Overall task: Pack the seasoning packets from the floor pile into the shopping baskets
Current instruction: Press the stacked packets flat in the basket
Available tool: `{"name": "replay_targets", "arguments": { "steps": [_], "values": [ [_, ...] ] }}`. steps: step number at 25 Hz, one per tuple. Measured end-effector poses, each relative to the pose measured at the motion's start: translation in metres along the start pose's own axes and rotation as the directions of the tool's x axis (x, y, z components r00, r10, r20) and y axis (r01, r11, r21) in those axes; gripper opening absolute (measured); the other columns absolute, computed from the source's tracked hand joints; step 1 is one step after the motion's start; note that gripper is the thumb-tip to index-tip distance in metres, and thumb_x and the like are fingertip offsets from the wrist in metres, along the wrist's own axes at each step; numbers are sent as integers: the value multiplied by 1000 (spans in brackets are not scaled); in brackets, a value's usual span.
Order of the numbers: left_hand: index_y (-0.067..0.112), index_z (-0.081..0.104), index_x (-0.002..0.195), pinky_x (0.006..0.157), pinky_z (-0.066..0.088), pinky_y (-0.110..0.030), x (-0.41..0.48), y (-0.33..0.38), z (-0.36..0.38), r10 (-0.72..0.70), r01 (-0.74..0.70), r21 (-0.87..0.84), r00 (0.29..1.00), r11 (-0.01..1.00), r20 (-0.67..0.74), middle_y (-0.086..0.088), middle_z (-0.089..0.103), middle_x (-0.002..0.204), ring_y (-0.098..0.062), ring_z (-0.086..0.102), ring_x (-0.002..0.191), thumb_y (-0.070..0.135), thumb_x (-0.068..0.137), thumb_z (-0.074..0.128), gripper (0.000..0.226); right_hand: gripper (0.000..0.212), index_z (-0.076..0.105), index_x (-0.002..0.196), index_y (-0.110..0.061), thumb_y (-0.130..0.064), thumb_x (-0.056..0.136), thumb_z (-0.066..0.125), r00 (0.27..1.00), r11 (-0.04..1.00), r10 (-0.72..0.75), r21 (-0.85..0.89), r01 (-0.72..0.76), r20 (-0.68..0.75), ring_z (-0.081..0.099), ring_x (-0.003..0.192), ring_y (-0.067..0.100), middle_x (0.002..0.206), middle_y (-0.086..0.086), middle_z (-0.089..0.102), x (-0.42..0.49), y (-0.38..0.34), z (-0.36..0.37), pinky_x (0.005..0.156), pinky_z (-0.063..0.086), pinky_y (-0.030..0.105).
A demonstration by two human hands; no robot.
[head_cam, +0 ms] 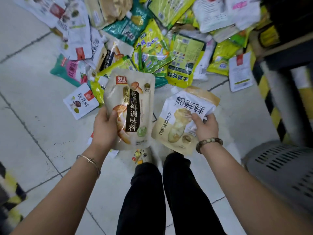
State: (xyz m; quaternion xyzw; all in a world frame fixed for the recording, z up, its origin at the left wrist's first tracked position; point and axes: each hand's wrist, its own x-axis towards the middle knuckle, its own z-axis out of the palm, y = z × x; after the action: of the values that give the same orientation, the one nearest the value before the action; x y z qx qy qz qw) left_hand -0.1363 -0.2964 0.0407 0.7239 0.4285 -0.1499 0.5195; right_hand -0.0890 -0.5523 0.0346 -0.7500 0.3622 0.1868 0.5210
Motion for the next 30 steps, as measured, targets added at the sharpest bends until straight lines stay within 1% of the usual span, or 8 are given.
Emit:
{"name": "replay_targets", "arguments": {
  "steps": [4, 10, 14, 16, 18, 20, 26, 30],
  "values": [
    [14, 53, 83, 77, 50, -44, -46, 53, 4, 28, -28, -16, 1000, 999, -6, -7, 59, 77, -19, 55, 72, 21, 96, 49, 16, 8, 58, 96, -11, -8, 88, 61, 998, 996, -50, 76, 53, -49, 56, 59, -11, 79, -7, 60, -34, -38, -58, 56, 44, 6],
    [15, 57, 75, 38, 42, -17, -129, 115, 28, 87, -85, -20, 978, 996, 190, -3, 56, 60, -3, 53, 40, 19, 94, 56, 19, 28, 59, 100, 10, -16, 87, 63, 984, 990, 13, 138, 12, -179, 61, 63, 8, 81, 14, 65, -90, -61, -143, 59, 46, 15],
    [12, 40, 66, 30, 37, -22, -185, 151, 45, 51, -47, -22, 946, 999, 319, -12, 37, 47, -39, 44, 31, 23, 91, 61, 35, 40, 52, 93, 15, -24, 88, 62, 959, 990, 80, 135, -44, -272, 50, 67, 32, 85, 35, 51, -132, -64, -202, 59, 35, 28],
    [6, 39, 68, 30, 38, -25, -211, 163, 61, 57, -52, -23, 943, 998, 328, -10, 36, 47, -36, 44, 37, 22, 91, 62, 36, 43, 52, 92, 14, -27, 88, 61, 938, 979, 143, 182, -88, -315, 44, 68, 18, 73, 16, 44, -149, -61, -237, 63, 38, 32],
    [-1, 47, 76, 33, 40, -28, -236, 171, 83, 53, -55, -6, 933, 998, 355, -11, 39, 52, -38, 48, 48, 23, 91, 61, 32, 39, 54, 91, 9, -29, 89, 60, 913, 969, 194, 213, -123, -359, 52, 92, 40, 99, 29, 55, -159, -55, -273, 64, 38, 31],
    [3, 52, 75, 32, 40, -26, -258, 177, 114, 76, -92, 23, 921, 996, 382, -11, 41, 53, -33, 50, 43, 24, 91, 62, 29, 30, 54, 79, 0, -27, 91, 59, 891, 960, 220, 252, -125, -397, 50, 69, 28, 73, 15, 52, -163, -43, -311, 57, 32, 32],
    [21, 59, 62, 47, 48, -42, -323, 169, 237, 110, -210, 133, 842, 969, 528, -3, 46, 46, -29, 51, 41, 27, 92, 58, 31, 51, 45, 110, 23, -21, 90, 60, 790, 927, 320, 343, -149, -523, 49, 104, 46, 121, 40, 45, -164, 24, -432, 83, 40, 46],
    [30, 57, 57, 37, 48, -44, -370, 154, 324, 84, -289, 228, 769, 930, 633, -1, 45, 43, -30, 50, 33, 34, 89, 56, 32, 54, 52, 90, 21, -29, 82, 69, 752, 912, 362, 375, -165, -551, 48, 68, 38, 75, 33, 49, -167, 74, -512, 59, 32, 29]
  ]
}}
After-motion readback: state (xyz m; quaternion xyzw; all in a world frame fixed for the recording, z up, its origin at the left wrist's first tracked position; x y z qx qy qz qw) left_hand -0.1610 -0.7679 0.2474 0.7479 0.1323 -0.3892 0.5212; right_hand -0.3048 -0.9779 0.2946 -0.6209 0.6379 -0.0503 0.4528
